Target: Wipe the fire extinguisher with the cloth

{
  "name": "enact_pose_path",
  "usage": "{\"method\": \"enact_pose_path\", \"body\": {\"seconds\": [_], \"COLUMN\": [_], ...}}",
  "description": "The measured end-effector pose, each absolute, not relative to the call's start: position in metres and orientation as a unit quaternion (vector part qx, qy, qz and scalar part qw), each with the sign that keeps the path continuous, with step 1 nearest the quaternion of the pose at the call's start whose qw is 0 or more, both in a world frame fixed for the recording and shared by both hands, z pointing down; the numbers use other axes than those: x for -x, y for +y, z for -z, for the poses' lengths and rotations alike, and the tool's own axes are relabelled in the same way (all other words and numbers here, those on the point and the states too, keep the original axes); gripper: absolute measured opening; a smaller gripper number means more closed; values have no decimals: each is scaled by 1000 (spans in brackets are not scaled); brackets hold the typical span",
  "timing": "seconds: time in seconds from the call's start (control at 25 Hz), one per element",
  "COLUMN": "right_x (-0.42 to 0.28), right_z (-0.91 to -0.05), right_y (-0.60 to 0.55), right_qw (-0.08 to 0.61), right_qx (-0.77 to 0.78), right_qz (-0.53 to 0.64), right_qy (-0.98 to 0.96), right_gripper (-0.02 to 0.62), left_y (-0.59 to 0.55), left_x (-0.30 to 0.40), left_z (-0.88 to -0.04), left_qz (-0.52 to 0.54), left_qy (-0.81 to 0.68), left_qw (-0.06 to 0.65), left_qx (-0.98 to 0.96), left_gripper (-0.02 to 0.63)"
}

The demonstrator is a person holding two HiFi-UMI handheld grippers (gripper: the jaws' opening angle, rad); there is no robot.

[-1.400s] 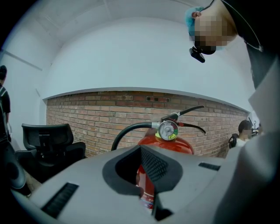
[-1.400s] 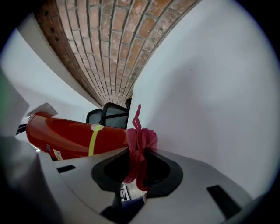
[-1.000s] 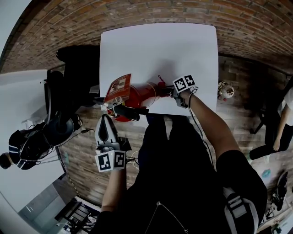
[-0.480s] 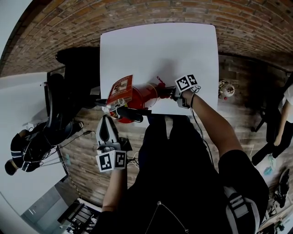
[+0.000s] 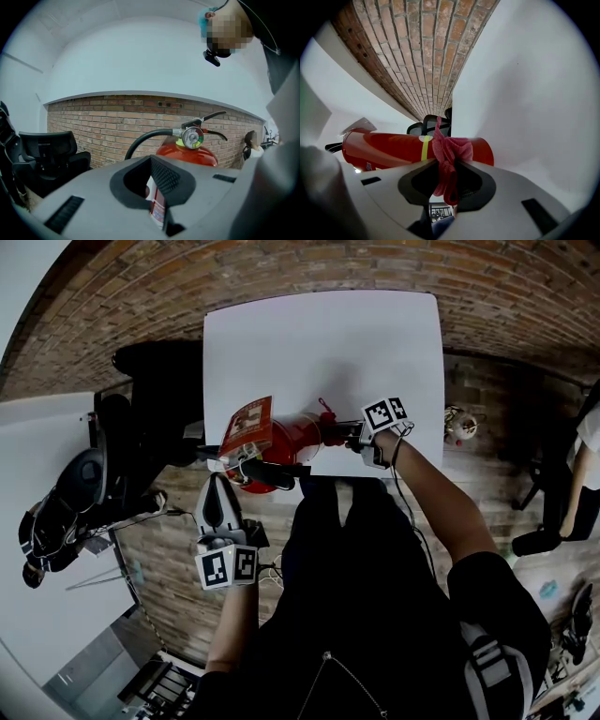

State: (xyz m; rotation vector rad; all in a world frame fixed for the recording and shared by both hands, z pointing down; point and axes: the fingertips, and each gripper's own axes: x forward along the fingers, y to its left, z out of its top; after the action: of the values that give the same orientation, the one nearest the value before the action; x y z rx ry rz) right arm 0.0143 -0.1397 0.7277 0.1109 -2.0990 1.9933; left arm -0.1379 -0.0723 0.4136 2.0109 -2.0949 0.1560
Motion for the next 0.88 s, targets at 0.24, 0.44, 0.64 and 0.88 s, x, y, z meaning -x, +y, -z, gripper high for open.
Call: {"method": "enact_pose_path", "body": {"seconds": [0.24, 0.44, 0.64, 0.88], "right_x": [-14, -15, -17, -17], "right_z": [-701, -682, -669, -642], "right_y": [-141, -141, -140, -140], "right_qw": [104, 94, 84, 59], "right_qx": [-29, -24, -24, -10], "right_qz": [-682, -681, -683, -688], "right_qy": [-724, -726, -725, -723], "right_gripper": [100, 100, 100, 100], "left_y": [-74, -77, -77, -73], "left_x": [137, 135, 136, 141], "left_z": [-413, -413, -410, -407], "left_qz": [-52, -45, -41, -34], "left_qy": [-713, -713, -720, -728], "left_qw": [118, 117, 109, 106], "left_qx": [-689, -690, -684, -677], "left_gripper": [29, 29, 30, 29]}}
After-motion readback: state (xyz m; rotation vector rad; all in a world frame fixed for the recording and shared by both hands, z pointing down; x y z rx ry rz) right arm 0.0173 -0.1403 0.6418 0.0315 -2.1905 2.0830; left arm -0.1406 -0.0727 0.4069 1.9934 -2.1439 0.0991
